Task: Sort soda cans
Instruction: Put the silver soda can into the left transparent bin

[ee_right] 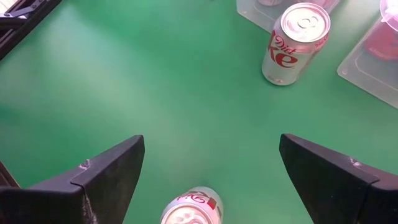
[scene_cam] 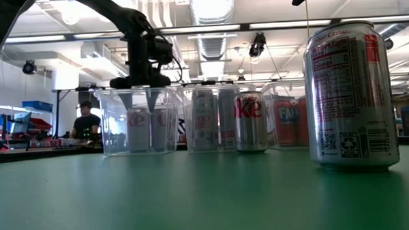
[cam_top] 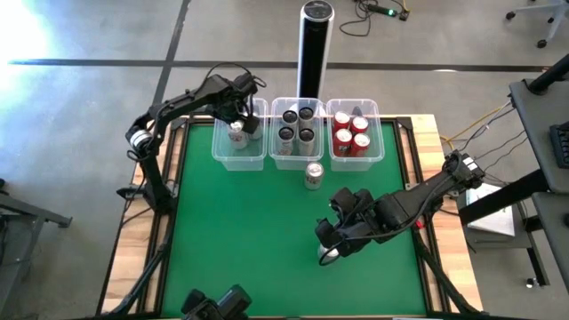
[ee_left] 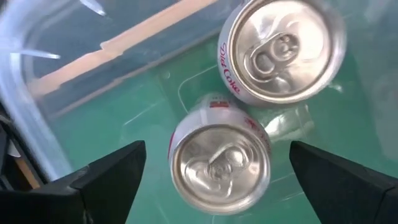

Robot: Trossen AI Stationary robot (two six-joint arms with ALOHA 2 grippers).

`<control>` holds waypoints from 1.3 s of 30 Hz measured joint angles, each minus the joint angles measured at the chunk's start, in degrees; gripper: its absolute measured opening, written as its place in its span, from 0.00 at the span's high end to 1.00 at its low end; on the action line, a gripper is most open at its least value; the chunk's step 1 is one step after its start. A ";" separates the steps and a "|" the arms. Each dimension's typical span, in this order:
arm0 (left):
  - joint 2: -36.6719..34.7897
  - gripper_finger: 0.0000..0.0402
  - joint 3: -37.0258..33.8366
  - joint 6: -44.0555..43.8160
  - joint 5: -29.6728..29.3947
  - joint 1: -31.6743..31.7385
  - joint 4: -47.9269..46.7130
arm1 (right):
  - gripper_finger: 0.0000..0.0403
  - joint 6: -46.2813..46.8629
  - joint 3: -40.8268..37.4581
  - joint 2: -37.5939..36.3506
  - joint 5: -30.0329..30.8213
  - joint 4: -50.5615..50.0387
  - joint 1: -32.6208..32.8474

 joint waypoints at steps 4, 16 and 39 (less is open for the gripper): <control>-2.03 0.05 0.18 -0.23 0.03 -0.01 -0.06 | 0.09 -1.00 0.00 0.00 0.00 -0.02 0.00; -16.13 0.05 5.56 -0.44 0.09 -7.02 1.90 | 0.09 1.96 -3.87 0.00 9.23 -0.34 -3.28; -40.70 0.05 -6.11 -10.63 -11.86 -24.77 9.30 | 0.09 2.12 -7.63 7.43 -4.52 6.07 -24.44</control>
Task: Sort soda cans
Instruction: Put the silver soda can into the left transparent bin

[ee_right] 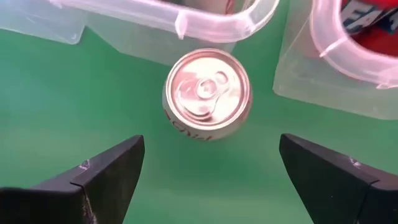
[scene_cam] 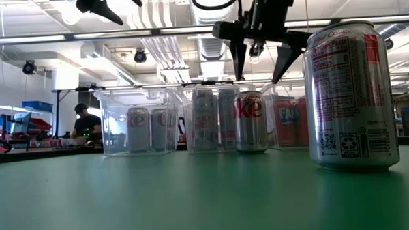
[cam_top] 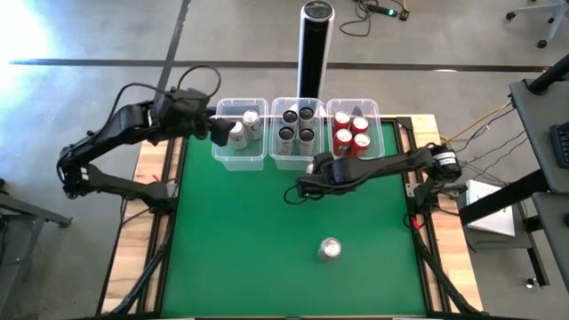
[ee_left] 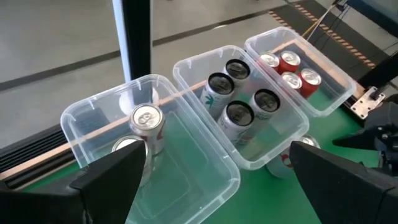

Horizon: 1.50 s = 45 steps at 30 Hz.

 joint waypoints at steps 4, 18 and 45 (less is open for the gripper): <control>-1.05 0.05 -1.33 0.56 -0.05 0.01 -0.06 | 0.09 1.46 -0.13 0.92 -0.81 0.78 -0.86; -0.28 0.05 -2.87 2.31 1.87 0.12 -0.45 | 0.09 0.92 -0.20 4.21 -4.59 4.53 -4.92; -0.66 0.05 -3.51 9.20 2.98 -1.25 -5.42 | 0.27 -1.19 2.26 8.07 -5.86 5.73 -1.65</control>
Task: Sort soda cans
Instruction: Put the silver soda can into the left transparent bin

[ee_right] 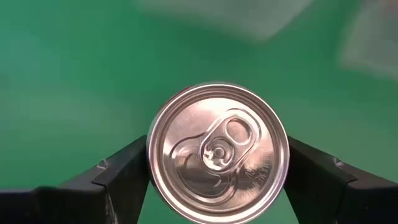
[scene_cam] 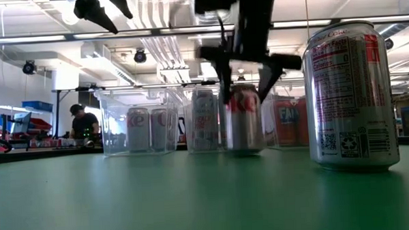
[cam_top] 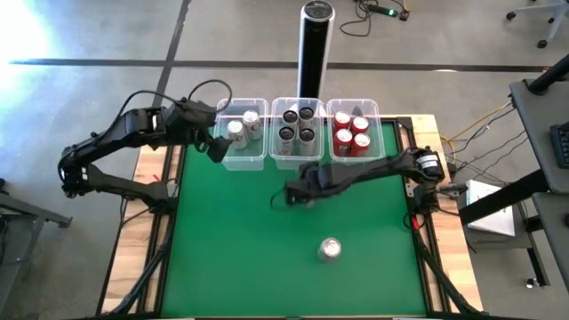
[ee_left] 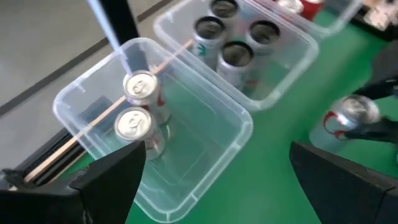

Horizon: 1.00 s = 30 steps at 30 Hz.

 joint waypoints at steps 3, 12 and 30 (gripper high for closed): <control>-1.08 0.05 -1.11 2.01 0.03 -2.12 -0.36 | 0.27 -4.49 3.10 0.05 -2.20 1.11 2.74; -4.72 0.05 -8.96 4.81 0.03 -8.00 9.41 | 0.27 -26.29 11.17 7.18 -0.69 10.82 4.10; -10.60 0.05 -26.86 9.23 3.29 -13.78 13.29 | 0.15 -47.01 30.49 21.51 -4.57 7.41 3.91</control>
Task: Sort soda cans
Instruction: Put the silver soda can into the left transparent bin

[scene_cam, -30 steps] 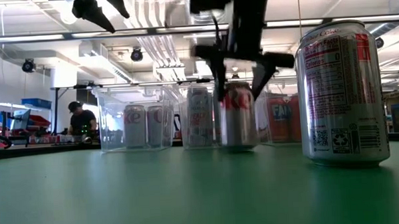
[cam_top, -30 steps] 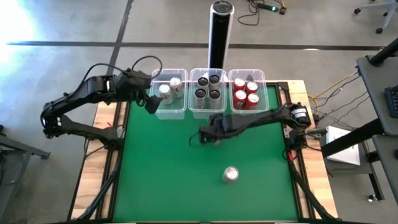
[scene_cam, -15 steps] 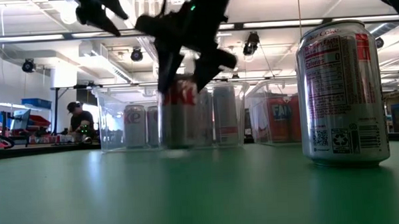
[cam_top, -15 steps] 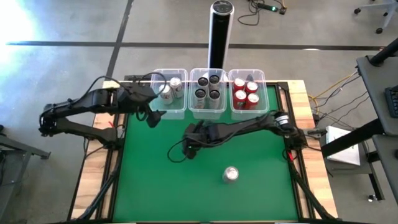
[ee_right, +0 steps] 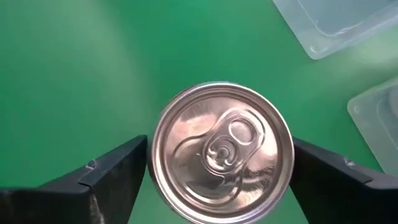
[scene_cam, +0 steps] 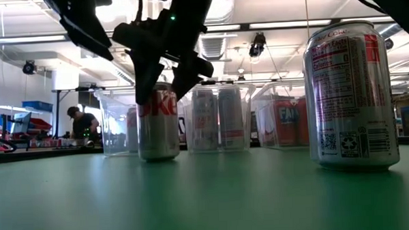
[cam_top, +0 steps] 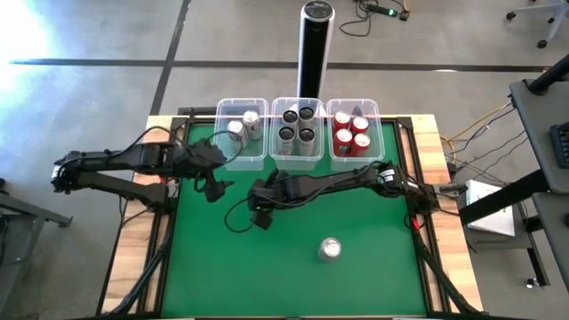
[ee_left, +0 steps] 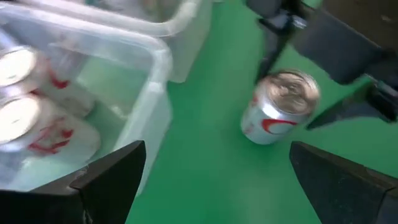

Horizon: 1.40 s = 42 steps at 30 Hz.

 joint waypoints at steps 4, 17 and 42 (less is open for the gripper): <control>-0.16 0.05 -3.54 2.64 1.67 -1.79 4.48 | 0.10 -0.41 0.01 -0.68 -0.24 -1.13 0.05; 9.99 0.05 -9.23 7.97 11.58 -3.13 22.33 | 0.09 1.46 0.03 -11.30 0.87 -14.21 3.64; 31.72 0.06 -7.88 10.07 15.77 -2.85 37.20 | 0.09 23.23 -0.34 -15.63 8.34 -22.93 12.13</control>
